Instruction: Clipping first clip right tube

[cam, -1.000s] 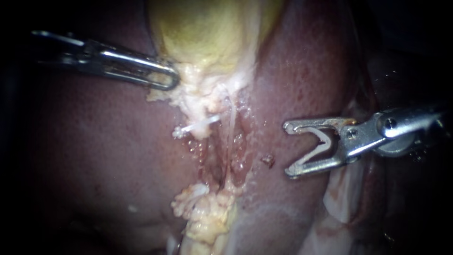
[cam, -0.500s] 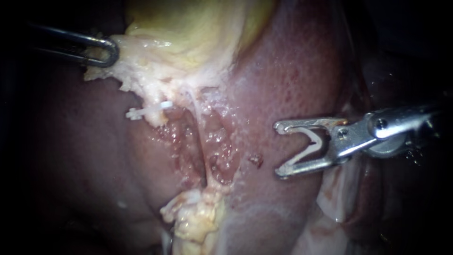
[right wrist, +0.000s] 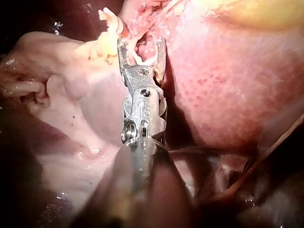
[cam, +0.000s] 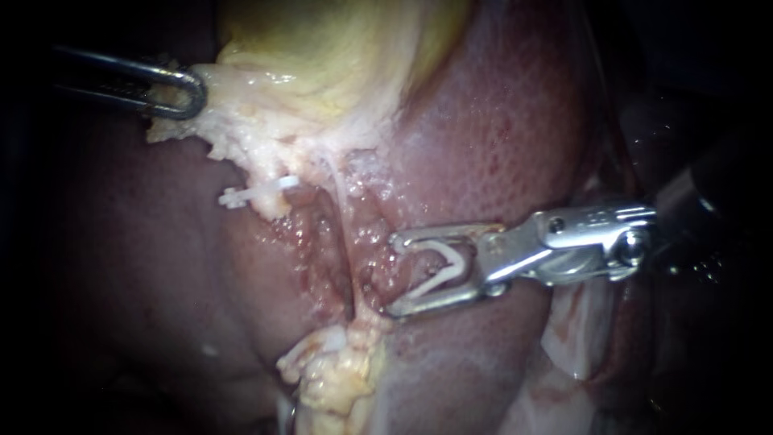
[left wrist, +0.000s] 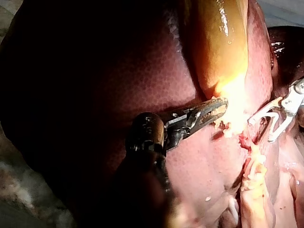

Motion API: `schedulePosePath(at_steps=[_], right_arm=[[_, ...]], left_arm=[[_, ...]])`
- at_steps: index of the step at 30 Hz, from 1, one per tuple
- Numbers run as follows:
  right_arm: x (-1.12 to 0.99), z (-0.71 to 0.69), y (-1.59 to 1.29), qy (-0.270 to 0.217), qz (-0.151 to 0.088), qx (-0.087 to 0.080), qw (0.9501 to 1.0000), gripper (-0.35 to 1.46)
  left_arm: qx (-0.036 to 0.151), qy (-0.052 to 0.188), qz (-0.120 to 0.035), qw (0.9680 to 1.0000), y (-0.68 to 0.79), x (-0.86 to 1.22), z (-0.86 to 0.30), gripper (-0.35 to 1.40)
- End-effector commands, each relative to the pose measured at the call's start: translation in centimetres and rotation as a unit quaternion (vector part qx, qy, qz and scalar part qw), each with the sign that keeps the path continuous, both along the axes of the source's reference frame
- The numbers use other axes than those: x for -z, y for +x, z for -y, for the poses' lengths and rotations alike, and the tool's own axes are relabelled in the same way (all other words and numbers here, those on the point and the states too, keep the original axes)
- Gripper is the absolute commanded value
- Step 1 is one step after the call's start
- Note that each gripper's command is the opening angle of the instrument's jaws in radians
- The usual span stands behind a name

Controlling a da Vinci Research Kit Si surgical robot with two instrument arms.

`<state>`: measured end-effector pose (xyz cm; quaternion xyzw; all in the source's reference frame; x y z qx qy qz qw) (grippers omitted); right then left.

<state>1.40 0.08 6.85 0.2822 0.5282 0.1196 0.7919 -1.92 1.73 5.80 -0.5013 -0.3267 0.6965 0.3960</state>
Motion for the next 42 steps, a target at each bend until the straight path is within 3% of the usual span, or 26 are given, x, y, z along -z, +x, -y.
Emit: schedulePosePath(at_steps=[1, 9, 16, 22, 27, 31, 33, 39, 42], right_arm=[[-0.04, 0.01, 0.04, 0.008, -0.006, -0.004, 0.9999, 0.49], [-0.26, 0.17, 0.33, 0.072, -0.058, -0.01, 0.9957, 0.49], [-0.21, 0.27, 0.36, 0.127, -0.131, -0.001, 0.9833, 0.45], [-0.01, 0.46, 0.29, 0.136, -0.142, 0.028, 0.9801, 0.43], [0.02, 0.49, 0.3, 0.14, -0.146, 0.043, 0.9783, 0.39], [0.02, 0.49, 0.29, 0.149, -0.131, 0.013, 0.9799, 0.26], [0.02, 0.49, 0.25, 0.15, -0.124, -0.006, 0.9808, 0.06], [0.01, 0.49, 0.19, 0.163, -0.116, -0.019, 0.9797, -0.35], [0.0, 0.48, 0.17, 0.165, -0.115, -0.02, 0.9793, -0.35]], left_arm=[[0.0, 0.0, 0.0, 1.0, 0.0, 0.0, 0.0, -0.35], [0.001, -0.001, -0.001, 1.0, -0.01, 0.0, 0.01, -0.35], [0.002, -0.001, -0.001, 1.0, -0.02, -0.01, 0.02, -0.35], [0.002, -0.001, -0.001, 1.0, -0.02, -0.01, 0.02, -0.35], [0.002, -0.001, -0.001, 1.0, -0.02, -0.01, 0.02, -0.35], [0.002, -0.001, -0.002, 1.0, -0.02, -0.01, 0.02, -0.35], [0.002, -0.001, -0.002, 1.0, -0.02, -0.01, 0.02, -0.35], [0.002, -0.001, -0.002, 1.0, -0.02, -0.01, 0.02, -0.35], [0.002, -0.001, -0.002, 1.0, -0.02, -0.01, 0.02, -0.35]])
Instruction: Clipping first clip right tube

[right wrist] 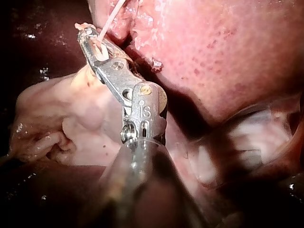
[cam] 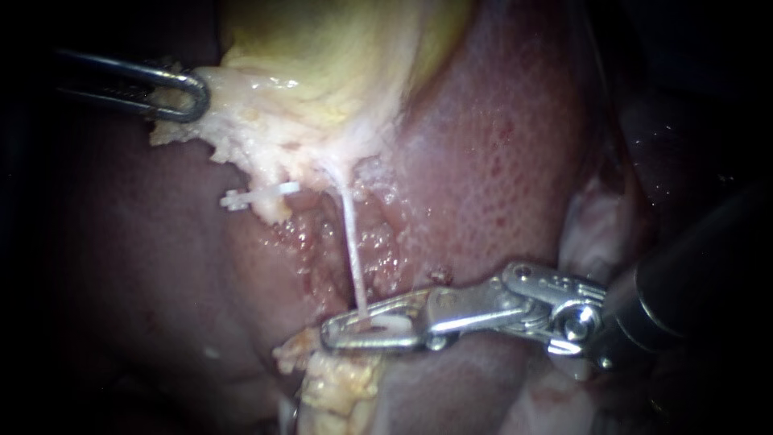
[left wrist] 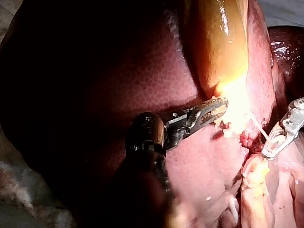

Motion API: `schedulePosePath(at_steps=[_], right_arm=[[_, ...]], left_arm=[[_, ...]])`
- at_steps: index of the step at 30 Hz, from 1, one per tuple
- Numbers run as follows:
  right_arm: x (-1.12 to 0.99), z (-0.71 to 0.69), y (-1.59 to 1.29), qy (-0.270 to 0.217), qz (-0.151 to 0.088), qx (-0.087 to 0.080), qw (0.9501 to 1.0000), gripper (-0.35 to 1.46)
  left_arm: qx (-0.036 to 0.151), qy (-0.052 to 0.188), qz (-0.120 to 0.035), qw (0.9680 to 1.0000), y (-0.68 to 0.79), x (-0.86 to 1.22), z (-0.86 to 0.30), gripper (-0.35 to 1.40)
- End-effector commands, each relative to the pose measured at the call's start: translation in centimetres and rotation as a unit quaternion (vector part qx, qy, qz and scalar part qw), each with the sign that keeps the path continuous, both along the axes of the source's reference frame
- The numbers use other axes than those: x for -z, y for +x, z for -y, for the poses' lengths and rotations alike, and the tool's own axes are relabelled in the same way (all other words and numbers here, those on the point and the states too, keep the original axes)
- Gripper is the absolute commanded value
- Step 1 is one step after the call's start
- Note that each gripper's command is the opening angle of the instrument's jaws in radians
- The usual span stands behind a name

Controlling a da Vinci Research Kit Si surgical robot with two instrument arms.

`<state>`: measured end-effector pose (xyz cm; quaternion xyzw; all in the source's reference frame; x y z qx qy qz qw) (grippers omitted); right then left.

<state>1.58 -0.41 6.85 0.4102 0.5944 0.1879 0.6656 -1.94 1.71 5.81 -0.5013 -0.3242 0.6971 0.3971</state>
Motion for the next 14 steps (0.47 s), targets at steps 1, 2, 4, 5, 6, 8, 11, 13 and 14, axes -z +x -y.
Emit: schedulePosePath(at_steps=[1, 2, 4, 5, 6, 8, 11, 13, 14], right_arm=[[0.0, 0.0, 0.0, 0.001, -0.001, 0.0, 1.0, -0.35], [0.0, -0.01, 0.0, 0.0, 0.001, -0.001, 1.0, -0.35], [0.0, -0.01, 0.0, 0.0, 0.002, 0.0, 1.0, -0.35], [0.0, -0.01, 0.0, -0.001, 0.003, -0.002, 1.0, -0.35], [-0.01, -0.01, 0.0, -0.001, 0.003, -0.002, 1.0, -0.35], [-0.01, 0.0, 0.01, -0.001, 0.003, -0.002, 1.0, -0.35], [-0.01, 0.0, 0.01, -0.001, 0.002, -0.001, 1.0, -0.35], [-0.01, 0.0, 0.01, -0.001, 0.002, -0.001, 1.0, -0.35], [-0.02, 0.0, 0.01, -0.001, 0.002, -0.001, 1.0, -0.35]], left_arm=[[0.0, 0.0, 0.0, 1.0, 0.0, 0.0, 0.0, -0.35], [0.0, 0.0, 0.0, 1.0, 0.0, 0.0, 0.0, -0.35], [0.0, 0.0, 0.0, 1.0, 0.0, 0.0, 0.0, -0.35], [0.0, 0.0, 0.0, 1.0, 0.0, 0.0, 0.0, -0.35], [0.0, 0.0, 0.0, 1.0, 0.0, 0.0, 0.0, -0.35], [0.0, 0.0, 0.0, 1.0, 0.0, 0.0, 0.0, -0.35], [0.0, 0.0, 0.0, 1.0, 0.0, 0.0, 0.0, -0.35], [0.0, 0.0, 0.0, 1.0, 0.0, 0.0, 0.0, -0.35], [0.0, 0.0, 0.0, 1.0, 0.0, -0.01, 0.0, -0.35]])
